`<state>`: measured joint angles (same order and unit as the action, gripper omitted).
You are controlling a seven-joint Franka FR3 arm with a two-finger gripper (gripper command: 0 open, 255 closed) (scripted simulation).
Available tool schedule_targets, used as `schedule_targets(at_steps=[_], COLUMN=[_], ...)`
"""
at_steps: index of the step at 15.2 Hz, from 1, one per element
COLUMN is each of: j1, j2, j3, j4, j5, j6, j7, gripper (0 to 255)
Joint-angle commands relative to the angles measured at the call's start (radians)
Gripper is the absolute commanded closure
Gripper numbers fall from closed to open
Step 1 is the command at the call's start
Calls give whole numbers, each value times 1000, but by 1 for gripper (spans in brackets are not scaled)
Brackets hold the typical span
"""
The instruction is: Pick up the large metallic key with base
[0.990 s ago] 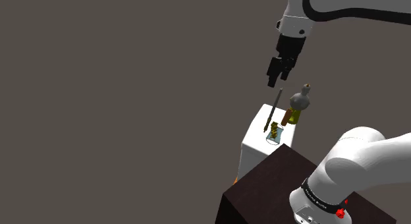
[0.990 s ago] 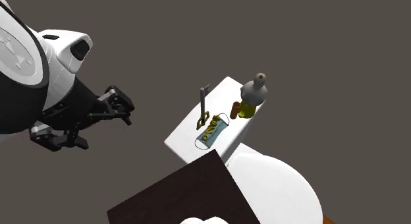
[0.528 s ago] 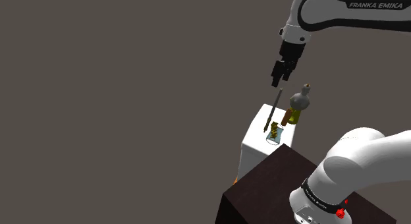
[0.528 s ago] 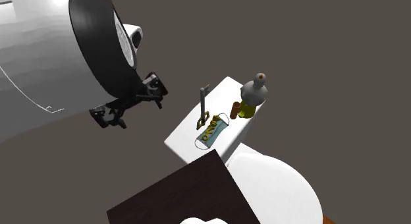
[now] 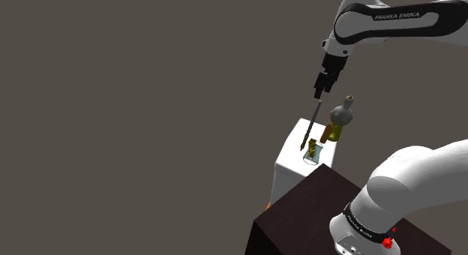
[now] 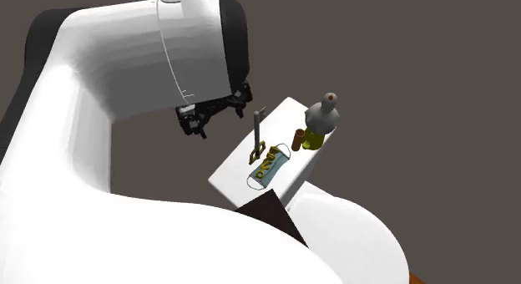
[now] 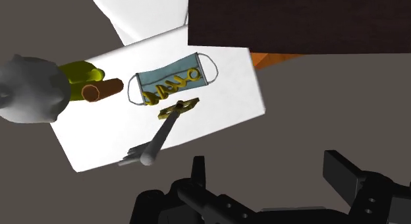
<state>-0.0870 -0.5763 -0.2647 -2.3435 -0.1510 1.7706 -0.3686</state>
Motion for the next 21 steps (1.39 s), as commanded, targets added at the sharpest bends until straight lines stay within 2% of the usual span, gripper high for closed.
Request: schedule_targets(at_steps=[1,5,10,19,20,21], j1=[-7,-15,-19,-20,-20,-20], j2=[53,166,317,350,349,349], j3=[-44,-127,-218,-231,-231,-231], j4=[13,63,144,70,67,68], j5=[-9,-8,30,38,37,38], j6=[46,116,186,291,292,292], j7=[-48,-145,-269,-278,-277,-277], gripper=[0,0,0,0,255,255])
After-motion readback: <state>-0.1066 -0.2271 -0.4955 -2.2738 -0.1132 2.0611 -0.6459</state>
